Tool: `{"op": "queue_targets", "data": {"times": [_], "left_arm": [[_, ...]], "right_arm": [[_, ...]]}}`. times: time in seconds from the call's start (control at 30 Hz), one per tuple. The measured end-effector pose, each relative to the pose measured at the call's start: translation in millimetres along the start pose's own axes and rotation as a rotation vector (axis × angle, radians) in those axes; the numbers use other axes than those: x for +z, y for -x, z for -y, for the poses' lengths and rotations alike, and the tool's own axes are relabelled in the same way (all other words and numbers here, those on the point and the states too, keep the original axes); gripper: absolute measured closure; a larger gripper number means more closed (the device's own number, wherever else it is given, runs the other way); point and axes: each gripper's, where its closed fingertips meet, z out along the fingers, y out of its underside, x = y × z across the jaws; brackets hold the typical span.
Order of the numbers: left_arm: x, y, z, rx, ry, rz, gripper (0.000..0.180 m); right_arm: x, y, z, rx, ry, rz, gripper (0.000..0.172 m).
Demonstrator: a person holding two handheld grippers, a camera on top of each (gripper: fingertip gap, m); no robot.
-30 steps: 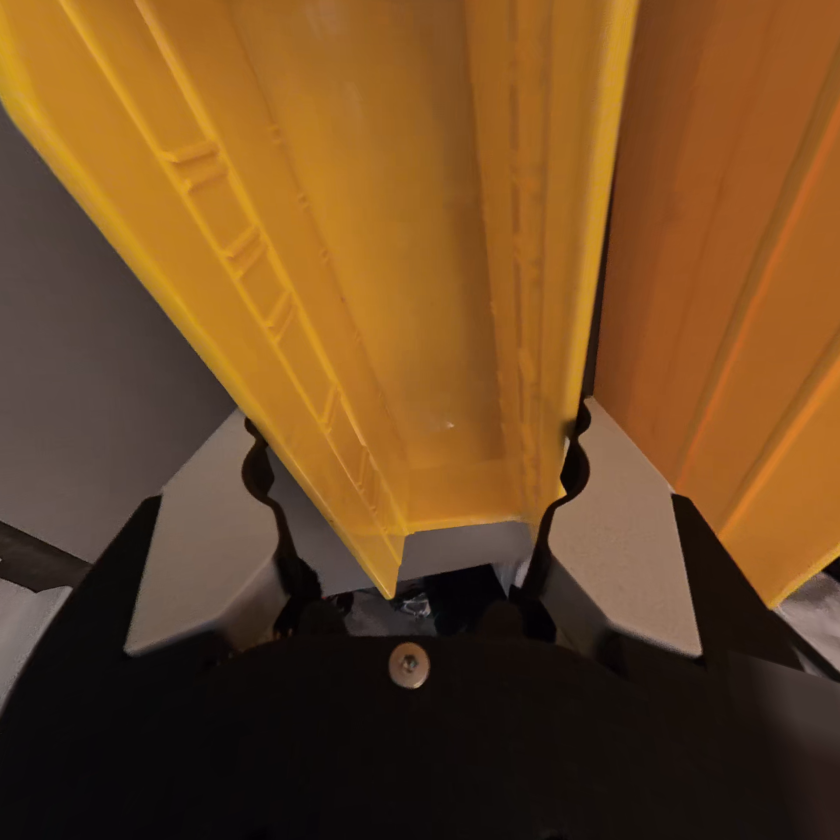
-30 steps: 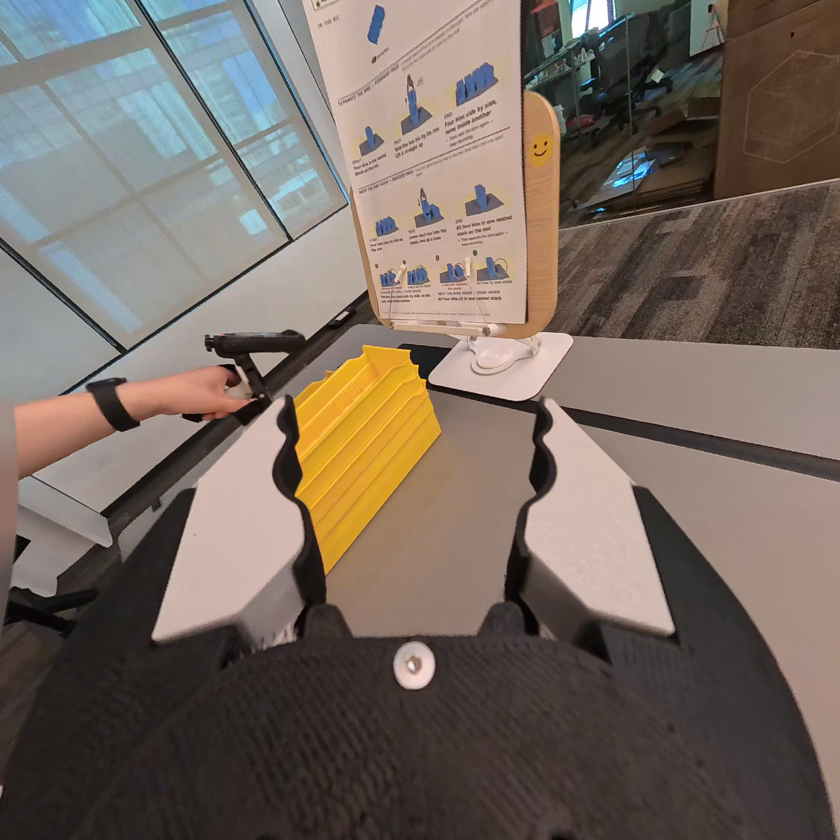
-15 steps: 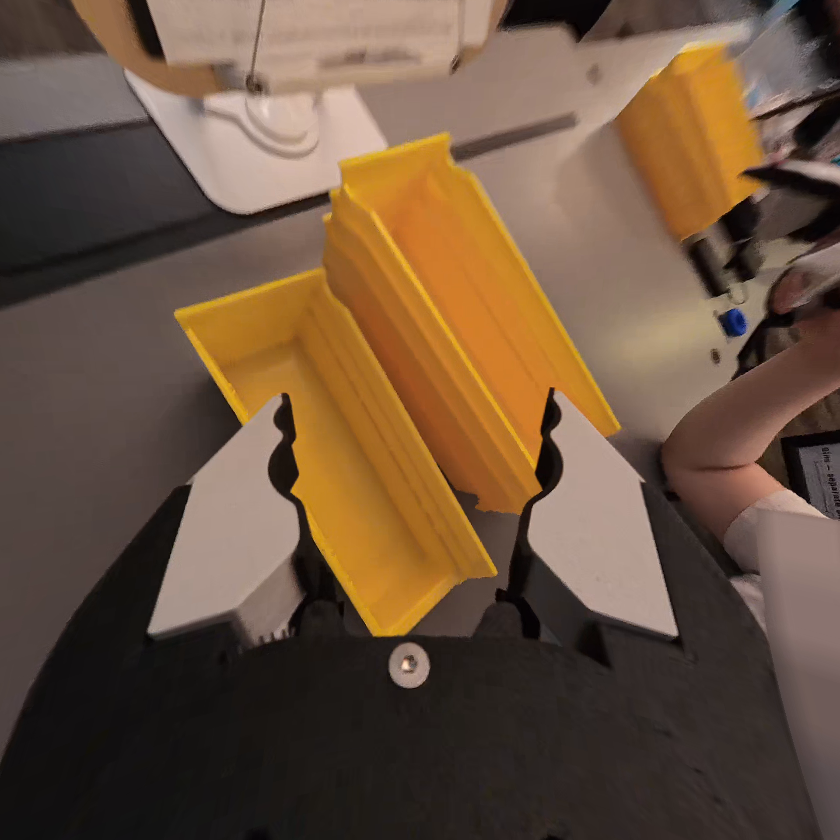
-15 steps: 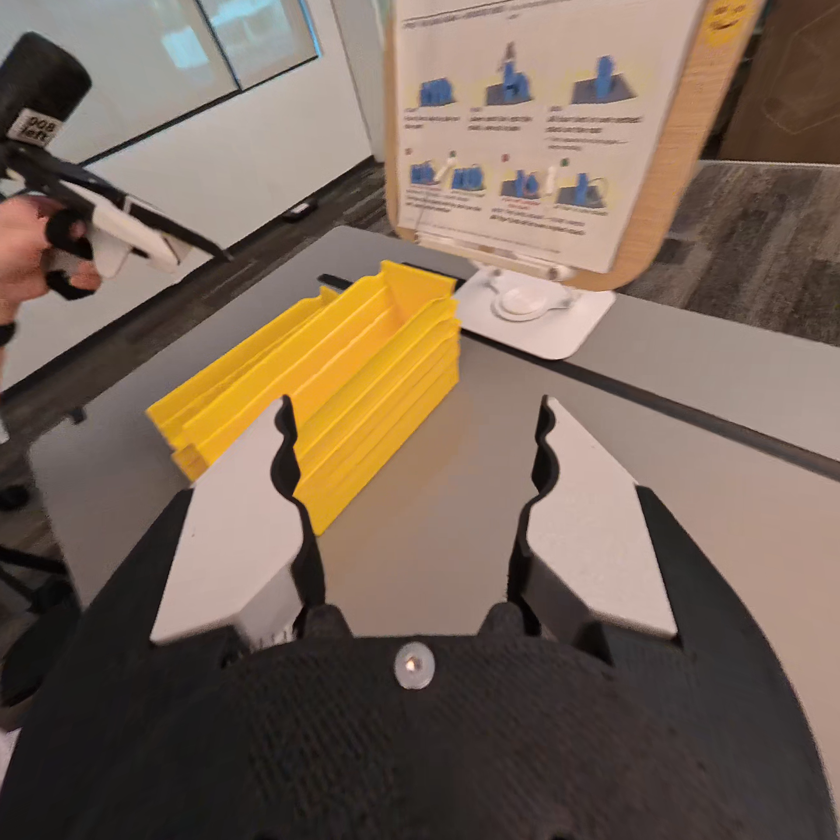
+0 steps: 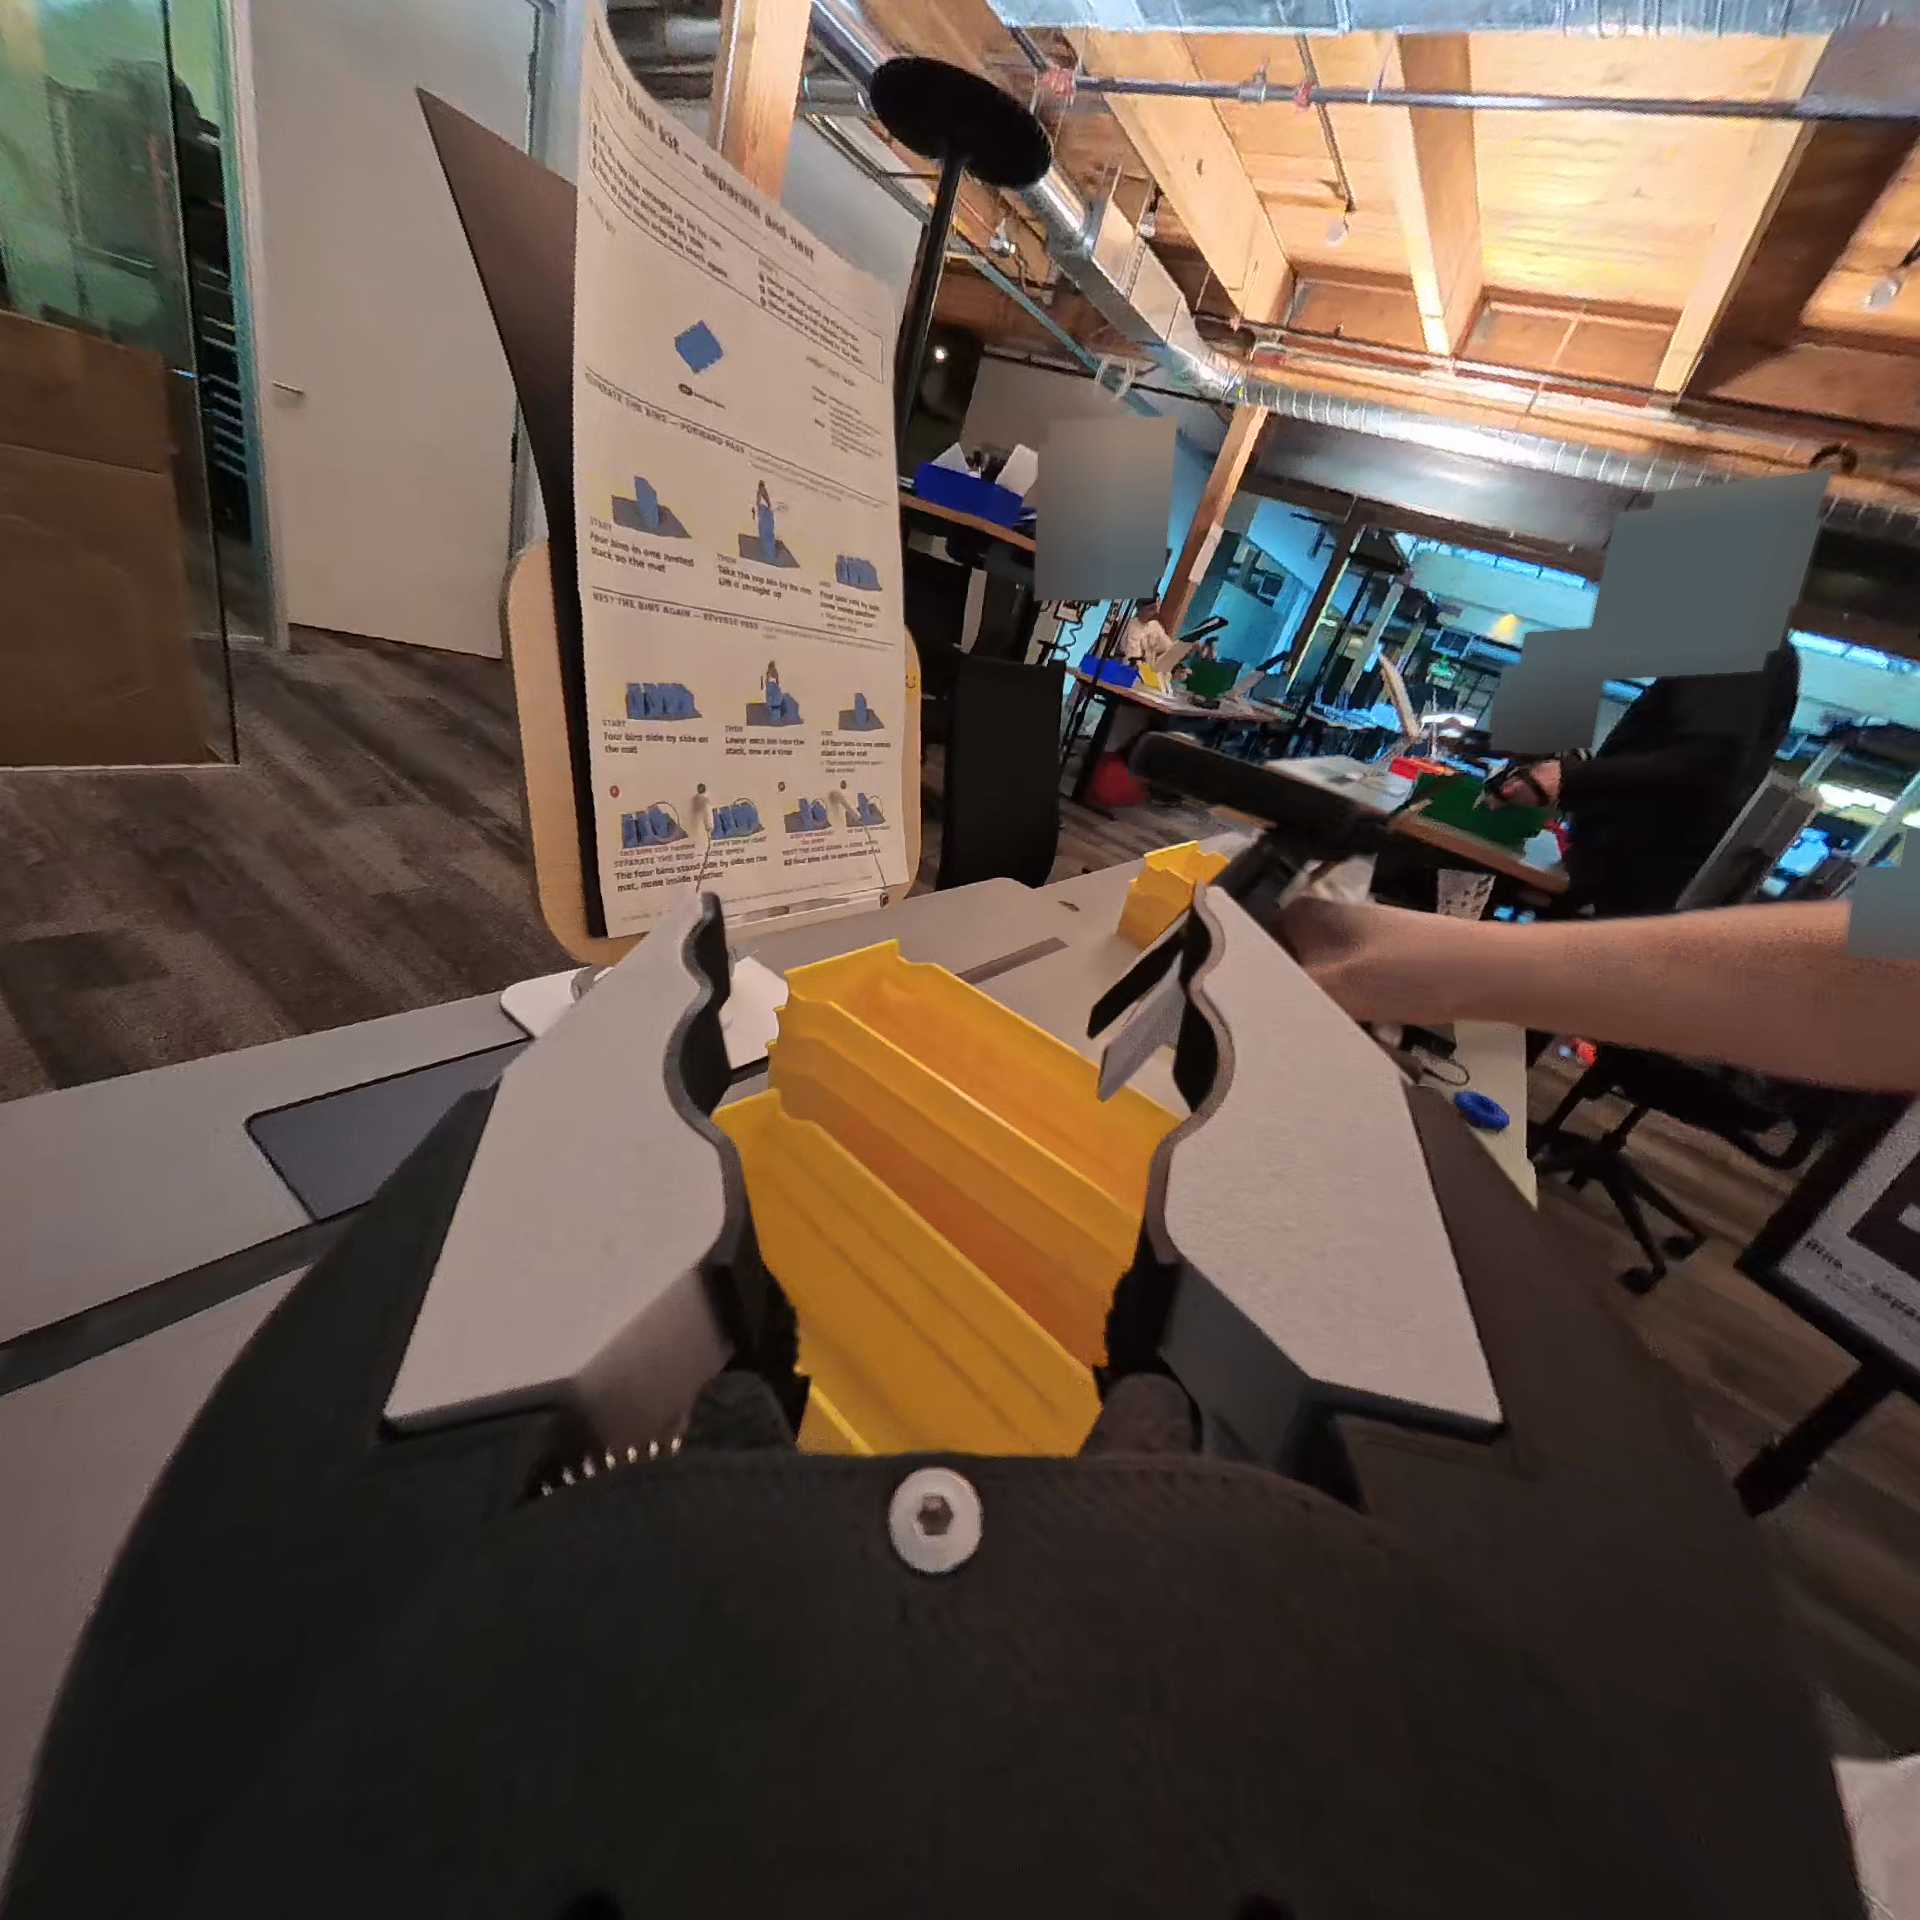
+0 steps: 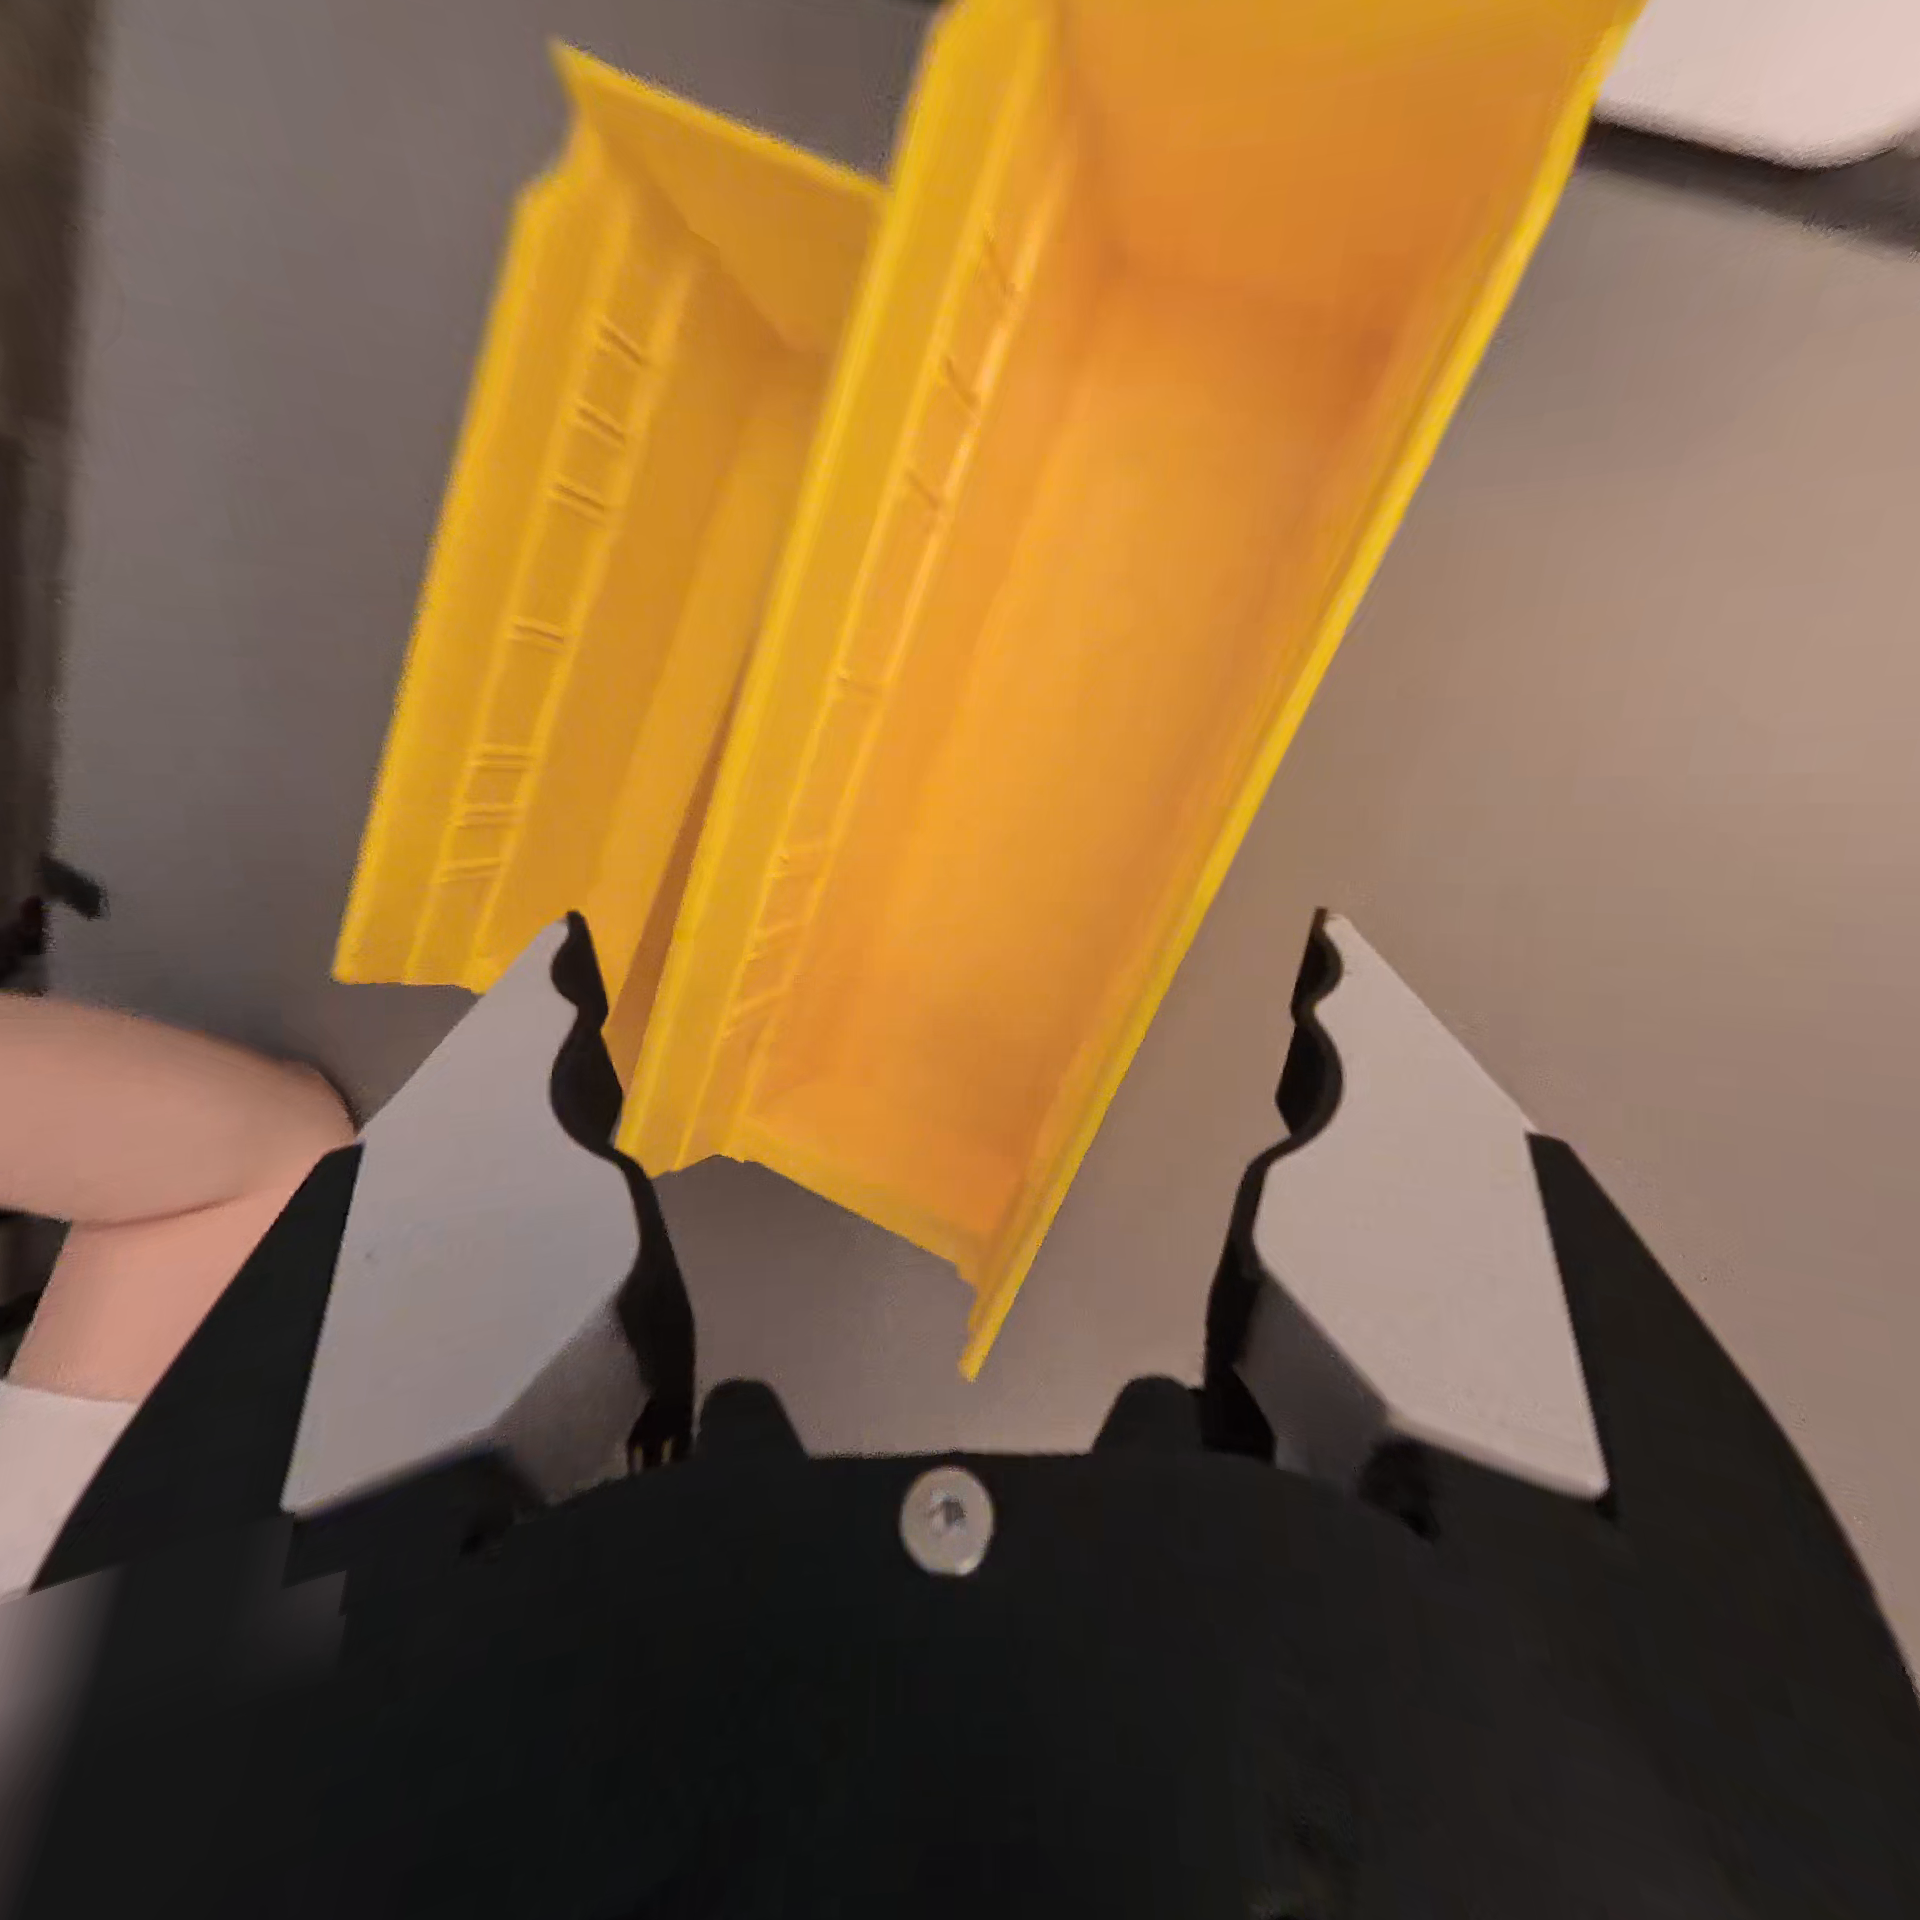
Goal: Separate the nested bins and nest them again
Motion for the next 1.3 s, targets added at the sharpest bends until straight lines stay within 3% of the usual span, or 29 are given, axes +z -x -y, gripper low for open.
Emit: {"op": "queue_targets", "data": {"times": [0.13, 0.27, 0.4, 0.57, 0.9, 1.3], "left_arm": [[-14, 0, -6, -0.060, 0.037, -0.004, 0.092], [-24, -14, -14, -0.121, 0.104, -0.115, 0.092], [-33, -8, -8, -0.160, 0.069, -0.125, 0.092], [-39, -23, 8, -0.236, -0.014, -0.266, 0.099], [-37, -14, 2, -0.227, 0.020, -0.217, 0.099], [-35, -12, -3, -0.246, 0.042, -0.214, 0.100]], "right_arm": [[5, -13, 5, 0.096, 0.059, -0.205, 0.034], [19, -4, 9, 0.174, 0.073, -0.258, 0.027], [38, -15, -2, 0.163, 0.118, -0.344, 0.024], [58, -14, -19, 0.234, 0.218, -0.334, 0.027], [55, -8, -17, 0.255, 0.246, -0.317, 0.053], [53, 0, -13, 0.262, 0.249, -0.301, 0.060]]}}
